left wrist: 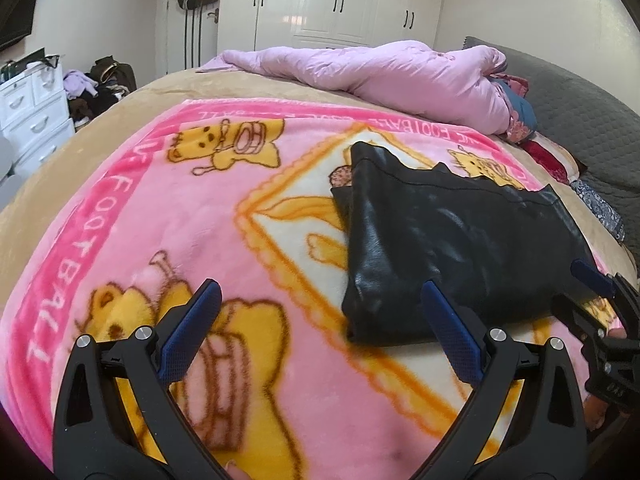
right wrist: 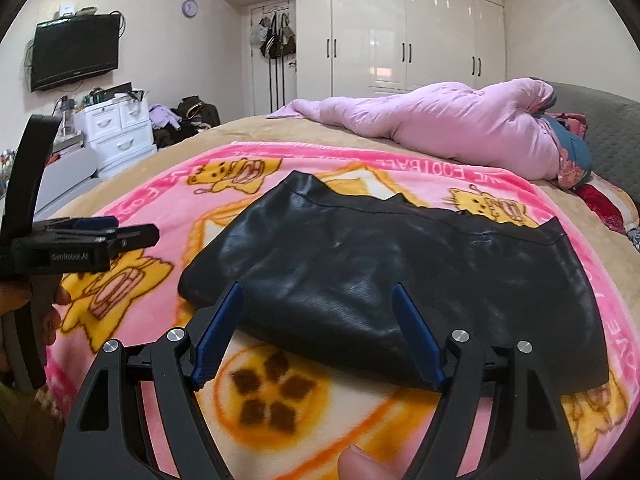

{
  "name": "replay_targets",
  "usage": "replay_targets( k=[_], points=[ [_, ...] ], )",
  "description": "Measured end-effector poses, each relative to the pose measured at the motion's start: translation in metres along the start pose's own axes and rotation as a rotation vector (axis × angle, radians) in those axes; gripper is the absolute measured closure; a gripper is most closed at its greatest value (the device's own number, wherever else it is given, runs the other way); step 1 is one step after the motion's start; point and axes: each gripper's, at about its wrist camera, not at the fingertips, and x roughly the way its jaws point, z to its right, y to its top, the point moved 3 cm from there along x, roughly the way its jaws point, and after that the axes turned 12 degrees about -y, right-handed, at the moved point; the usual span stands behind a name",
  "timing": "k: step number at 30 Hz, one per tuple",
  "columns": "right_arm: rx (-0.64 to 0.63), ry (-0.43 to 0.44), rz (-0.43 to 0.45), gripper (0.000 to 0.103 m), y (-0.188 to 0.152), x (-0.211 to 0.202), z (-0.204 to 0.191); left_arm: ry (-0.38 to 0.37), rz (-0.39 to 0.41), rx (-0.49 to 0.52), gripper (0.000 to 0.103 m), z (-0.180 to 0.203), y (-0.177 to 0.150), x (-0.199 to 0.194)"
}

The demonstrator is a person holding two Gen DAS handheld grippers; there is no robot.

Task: Fold large clothes
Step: 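Open both tools and lift them above the folded jacket, then grasp the jacket edge with the right tool and lift it while the left tool presses the jacket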

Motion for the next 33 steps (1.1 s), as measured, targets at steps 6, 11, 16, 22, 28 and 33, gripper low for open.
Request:
replay_targets(
  k=[6,11,16,22,28,33],
  points=[
    [-0.069,0.026,-0.017,0.028,-0.008,0.002,-0.016,0.024,-0.003,-0.032,0.010,-0.017,-0.005,0.001],
    [0.006,-0.070,-0.071,0.036,-0.011,0.017,0.008,-0.007,-0.019,-0.077,0.010,-0.021,-0.009,0.008],
    [0.211,-0.107,-0.153,0.082,-0.011,0.037,0.063,-0.096,-0.078,-0.085,0.010,-0.004,-0.014,0.034],
    [0.262,-0.060,-0.340,0.091,-0.029,0.082,0.082,-0.206,-0.130,-0.113,0.010,0.013,-0.013,0.069],
    [0.133,-0.142,-0.311,0.091,-0.038,0.085,0.064,-0.272,-0.196,-0.223,0.010,0.002,-0.012,0.109],
    [0.162,-0.122,-0.300,0.089,-0.038,0.078,0.067,-0.290,-0.179,-0.244,0.010,0.005,-0.004,0.124]
  ],
)
